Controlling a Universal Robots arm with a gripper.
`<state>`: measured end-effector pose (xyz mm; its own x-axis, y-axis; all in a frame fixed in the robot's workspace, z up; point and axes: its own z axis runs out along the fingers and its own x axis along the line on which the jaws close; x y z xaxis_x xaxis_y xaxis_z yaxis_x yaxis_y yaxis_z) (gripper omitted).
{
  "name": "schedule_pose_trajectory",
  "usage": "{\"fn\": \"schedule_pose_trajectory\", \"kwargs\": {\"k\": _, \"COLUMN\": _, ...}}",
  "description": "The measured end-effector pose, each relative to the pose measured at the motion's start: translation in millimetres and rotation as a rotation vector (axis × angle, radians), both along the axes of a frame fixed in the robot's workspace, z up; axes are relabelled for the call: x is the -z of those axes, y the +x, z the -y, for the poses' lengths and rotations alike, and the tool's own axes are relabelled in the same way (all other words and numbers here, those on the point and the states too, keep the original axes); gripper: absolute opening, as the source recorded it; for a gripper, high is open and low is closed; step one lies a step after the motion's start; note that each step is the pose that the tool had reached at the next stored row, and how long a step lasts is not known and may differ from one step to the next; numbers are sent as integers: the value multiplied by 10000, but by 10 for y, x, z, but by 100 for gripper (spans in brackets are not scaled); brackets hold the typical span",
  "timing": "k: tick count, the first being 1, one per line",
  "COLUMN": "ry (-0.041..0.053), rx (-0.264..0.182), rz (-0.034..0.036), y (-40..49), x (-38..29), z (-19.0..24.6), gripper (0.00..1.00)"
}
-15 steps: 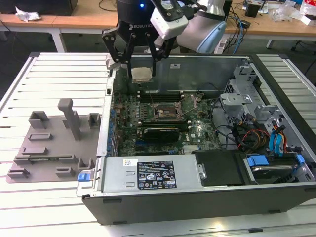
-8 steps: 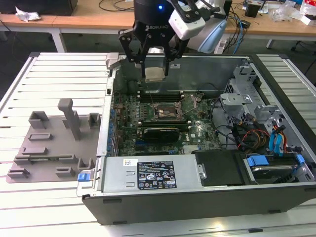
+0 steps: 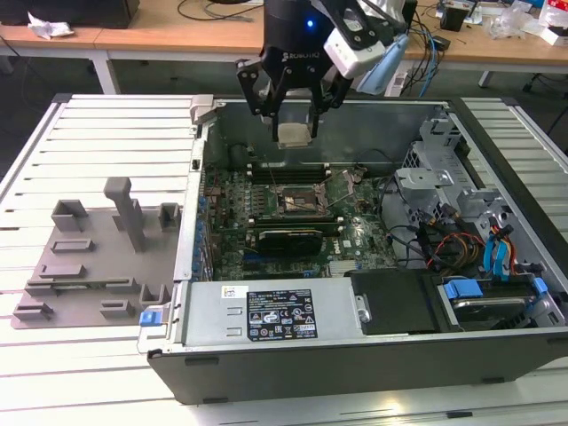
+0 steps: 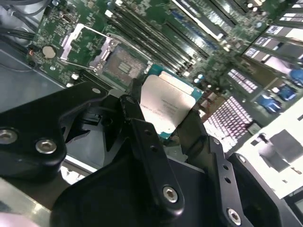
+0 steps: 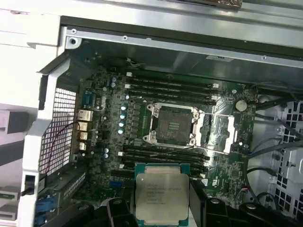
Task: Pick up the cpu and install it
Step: 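Pick up the cpu and move it towards the insertion slot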
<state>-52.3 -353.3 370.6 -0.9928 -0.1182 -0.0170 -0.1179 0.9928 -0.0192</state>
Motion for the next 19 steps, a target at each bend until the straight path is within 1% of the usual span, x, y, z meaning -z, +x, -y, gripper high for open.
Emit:
{"fn": "schedule_pose_trajectory", "kwargs": {"k": 2, "ry": -1, "rx": 1, "rz": -3, "y": 29, "x": 35, "z": -27, "gripper": 55}}
{"fn": "schedule_pose_trajectory", "kwargs": {"k": 3, "ry": 0, "rx": 1, "rz": -4, "y": 52, "x": 66, "z": -45, "gripper": 55}}
{"fn": "schedule_pose_trajectory", "kwargs": {"k": 5, "ry": -1, "rx": 0, "rz": -7, "y": 82, "x": 108, "z": -66, "gripper": 55}}
{"fn": "schedule_pose_trajectory", "kwargs": {"k": 7, "ry": 1, "rx": 0, "rz": -9, "y": 124, "x": 178, "z": -95, "gripper": 55}}
{"fn": "schedule_pose_trajectory", "kwargs": {"k": 9, "ry": 0, "rx": 0, "rz": -11, "y": 153, "x": 251, "z": -113, "gripper": 55}}
{"fn": "schedule_pose_trajectory", "kwargs": {"k": 11, "ry": 0, "rx": 1, "rz": -11, "y": 173, "x": 307, "z": -119, "gripper": 55}}
{"fn": "schedule_pose_trajectory", "kwargs": {"k": 13, "ry": 0, "rx": 0, "rz": -11, "y": 195, "x": 382, "z": -121, "gripper": 55}}
{"fn": "schedule_pose_trajectory", "kwargs": {"k": 19, "ry": -1, "rx": 1, "rz": -11, "y": 215, "x": 510, "z": -124, "gripper": 55}}
